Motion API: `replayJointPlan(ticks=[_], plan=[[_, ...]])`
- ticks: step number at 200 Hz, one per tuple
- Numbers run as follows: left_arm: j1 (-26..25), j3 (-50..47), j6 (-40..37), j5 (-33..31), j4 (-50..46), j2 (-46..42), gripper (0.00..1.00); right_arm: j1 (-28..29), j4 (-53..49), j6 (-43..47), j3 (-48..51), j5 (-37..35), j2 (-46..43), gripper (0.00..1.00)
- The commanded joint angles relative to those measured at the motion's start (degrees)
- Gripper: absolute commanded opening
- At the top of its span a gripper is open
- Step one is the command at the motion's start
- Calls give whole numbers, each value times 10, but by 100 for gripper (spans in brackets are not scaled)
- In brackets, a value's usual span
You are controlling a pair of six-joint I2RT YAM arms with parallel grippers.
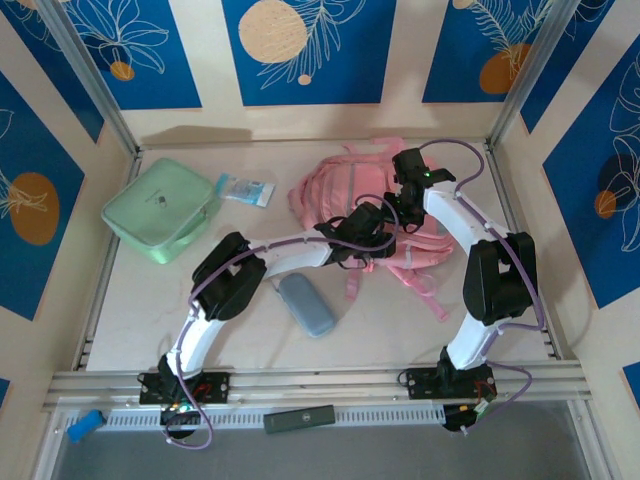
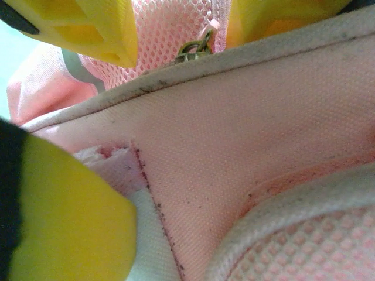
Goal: Pack the student bag
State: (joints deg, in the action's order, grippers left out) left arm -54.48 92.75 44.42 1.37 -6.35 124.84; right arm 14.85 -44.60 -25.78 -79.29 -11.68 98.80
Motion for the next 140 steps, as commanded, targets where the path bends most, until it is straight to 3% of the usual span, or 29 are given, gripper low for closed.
replayJointPlan(ticks=[1, 43, 78, 105, 140], plan=[[-9, 18, 22, -22, 0, 28, 45, 6, -10, -10, -13, 20, -11, 0], [-9, 31, 11, -37, 50, 37, 22, 5, -4, -13, -5, 19, -12, 0], [-7, 56, -34, -101, -22, 20, 0, 1, -7, -10, 0, 21, -17, 0], [2, 4, -57, -70, -17, -40, 0, -13, -11, 0, -1, 25, -24, 0], [21, -34, -100, -5, -88, -101, 0, -14, -27, 15, -10, 31, -30, 0]])
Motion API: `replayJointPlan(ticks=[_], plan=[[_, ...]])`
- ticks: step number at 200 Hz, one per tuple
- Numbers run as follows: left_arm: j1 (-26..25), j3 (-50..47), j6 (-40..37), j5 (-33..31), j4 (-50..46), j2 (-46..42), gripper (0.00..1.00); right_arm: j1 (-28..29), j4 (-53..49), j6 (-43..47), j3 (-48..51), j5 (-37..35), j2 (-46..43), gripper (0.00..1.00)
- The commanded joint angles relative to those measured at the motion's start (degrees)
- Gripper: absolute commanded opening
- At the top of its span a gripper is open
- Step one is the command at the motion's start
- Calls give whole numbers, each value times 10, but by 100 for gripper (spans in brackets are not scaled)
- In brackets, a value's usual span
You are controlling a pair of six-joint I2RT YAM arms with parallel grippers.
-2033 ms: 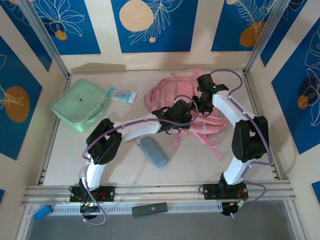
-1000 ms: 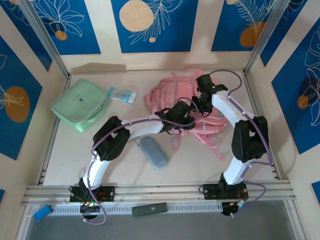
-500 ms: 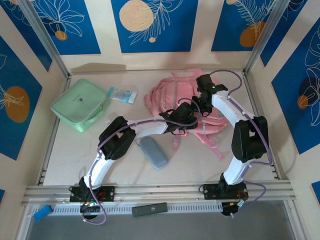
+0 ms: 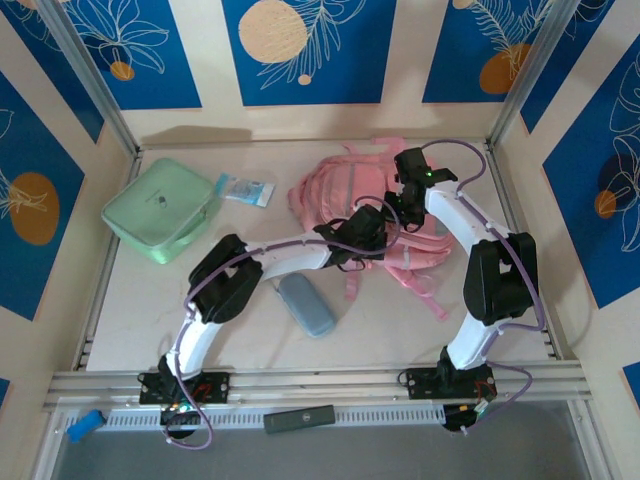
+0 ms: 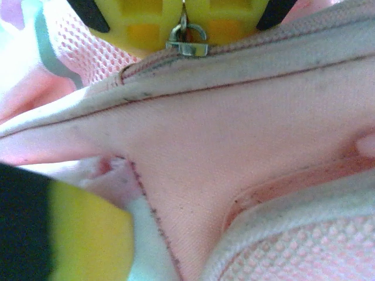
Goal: Pack the student bag
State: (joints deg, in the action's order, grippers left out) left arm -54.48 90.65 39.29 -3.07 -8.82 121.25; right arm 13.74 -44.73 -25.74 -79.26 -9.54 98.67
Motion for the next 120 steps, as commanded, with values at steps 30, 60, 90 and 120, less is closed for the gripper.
replayJointPlan(ticks=[30, 60, 90, 120], plan=[[47, -47, -99, 97, -85, -84, 0, 29, -51, 29, -34, 12, -28, 0], [58, -69, -112, 112, -71, -105, 0, 14, -64, 14, -26, 45, -40, 10], [59, -65, -88, 131, -59, -106, 0, 14, -71, -28, 9, 92, -109, 43], [62, -55, -72, 120, -79, -107, 0, 33, -35, -39, 102, 63, -179, 52]])
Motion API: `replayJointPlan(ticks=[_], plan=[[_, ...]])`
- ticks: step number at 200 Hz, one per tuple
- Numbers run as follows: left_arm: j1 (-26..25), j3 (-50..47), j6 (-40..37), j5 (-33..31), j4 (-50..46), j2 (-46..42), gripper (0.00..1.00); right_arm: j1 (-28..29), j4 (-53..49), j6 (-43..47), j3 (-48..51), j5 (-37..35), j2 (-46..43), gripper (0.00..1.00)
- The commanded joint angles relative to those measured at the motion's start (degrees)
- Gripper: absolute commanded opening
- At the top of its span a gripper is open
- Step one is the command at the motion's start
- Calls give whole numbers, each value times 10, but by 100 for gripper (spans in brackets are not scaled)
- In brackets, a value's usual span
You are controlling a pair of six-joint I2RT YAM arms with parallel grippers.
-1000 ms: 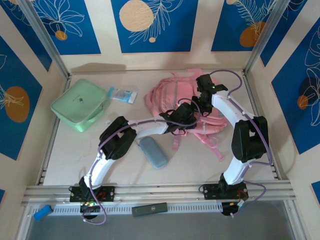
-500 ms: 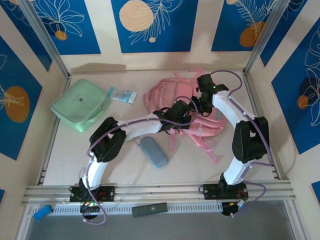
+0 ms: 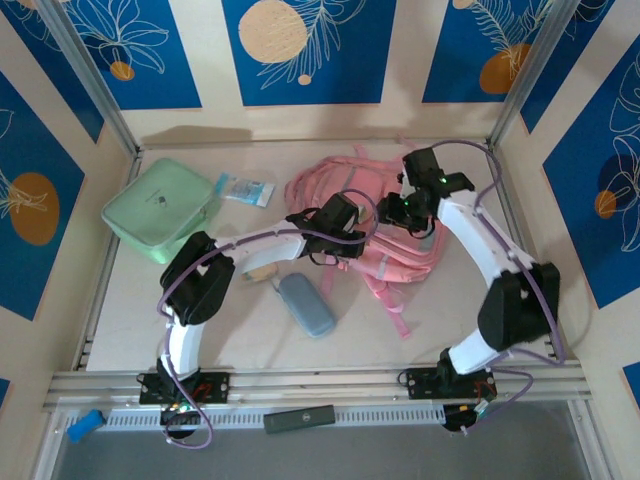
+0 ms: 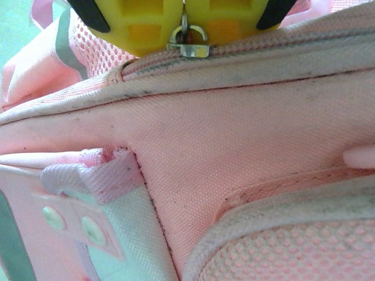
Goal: Pack the student bag
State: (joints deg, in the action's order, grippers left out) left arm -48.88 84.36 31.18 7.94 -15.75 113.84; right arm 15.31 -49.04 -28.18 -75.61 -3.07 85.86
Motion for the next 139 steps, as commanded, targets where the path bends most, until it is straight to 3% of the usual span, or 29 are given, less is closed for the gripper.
replayJointPlan(ticks=[1, 28, 69, 139], plan=[[6, 7, 10, 10, -9, -33, 0, 18, 10, -14, 68, -6, -52, 52], [13, 6, 9, 10, -14, -39, 0, 14, 115, 60, 166, 0, -95, 46], [22, -1, 10, 36, -2, -44, 0, 73, 313, 205, 297, -27, -168, 50], [23, 11, 4, 51, -13, -47, 0, 127, 417, 363, 304, -150, -75, 47]])
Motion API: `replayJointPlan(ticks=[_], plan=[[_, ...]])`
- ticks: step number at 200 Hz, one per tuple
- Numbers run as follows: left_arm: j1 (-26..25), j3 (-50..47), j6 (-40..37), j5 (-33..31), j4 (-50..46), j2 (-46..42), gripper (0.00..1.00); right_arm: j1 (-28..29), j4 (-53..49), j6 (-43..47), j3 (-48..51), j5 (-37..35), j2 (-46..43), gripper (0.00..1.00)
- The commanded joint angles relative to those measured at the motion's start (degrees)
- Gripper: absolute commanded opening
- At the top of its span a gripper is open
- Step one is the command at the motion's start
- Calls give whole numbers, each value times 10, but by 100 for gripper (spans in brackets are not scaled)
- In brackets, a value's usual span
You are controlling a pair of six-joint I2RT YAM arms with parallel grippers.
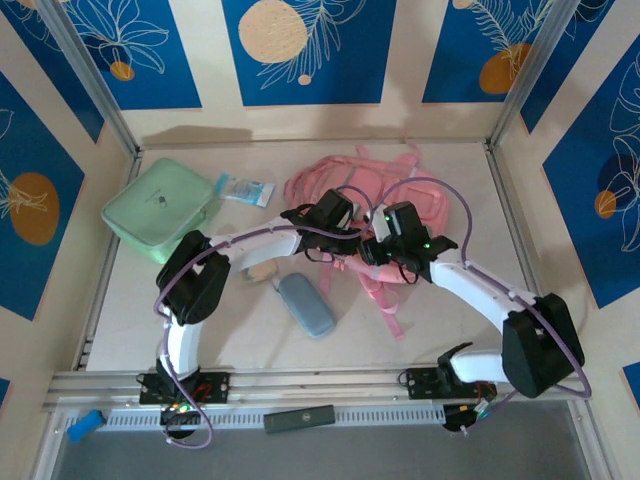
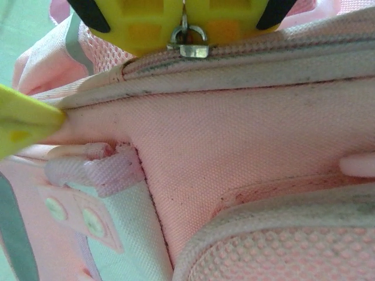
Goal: Pack the student bag
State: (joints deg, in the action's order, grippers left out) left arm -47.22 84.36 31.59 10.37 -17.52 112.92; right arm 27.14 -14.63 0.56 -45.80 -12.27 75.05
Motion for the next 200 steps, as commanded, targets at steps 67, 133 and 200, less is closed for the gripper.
replayJointPlan(ticks=[67, 133, 200], plan=[[14, 24, -15, 23, -28, -50, 0, -23, 93, 95, -3, -121, 93, 10], [50, 43, -108, 27, -133, -81, 0, -116, 94, 109, 22, -54, 38, 0], [77, 79, -170, 94, -155, -32, 0, -115, 99, 88, 11, 21, -3, 0]])
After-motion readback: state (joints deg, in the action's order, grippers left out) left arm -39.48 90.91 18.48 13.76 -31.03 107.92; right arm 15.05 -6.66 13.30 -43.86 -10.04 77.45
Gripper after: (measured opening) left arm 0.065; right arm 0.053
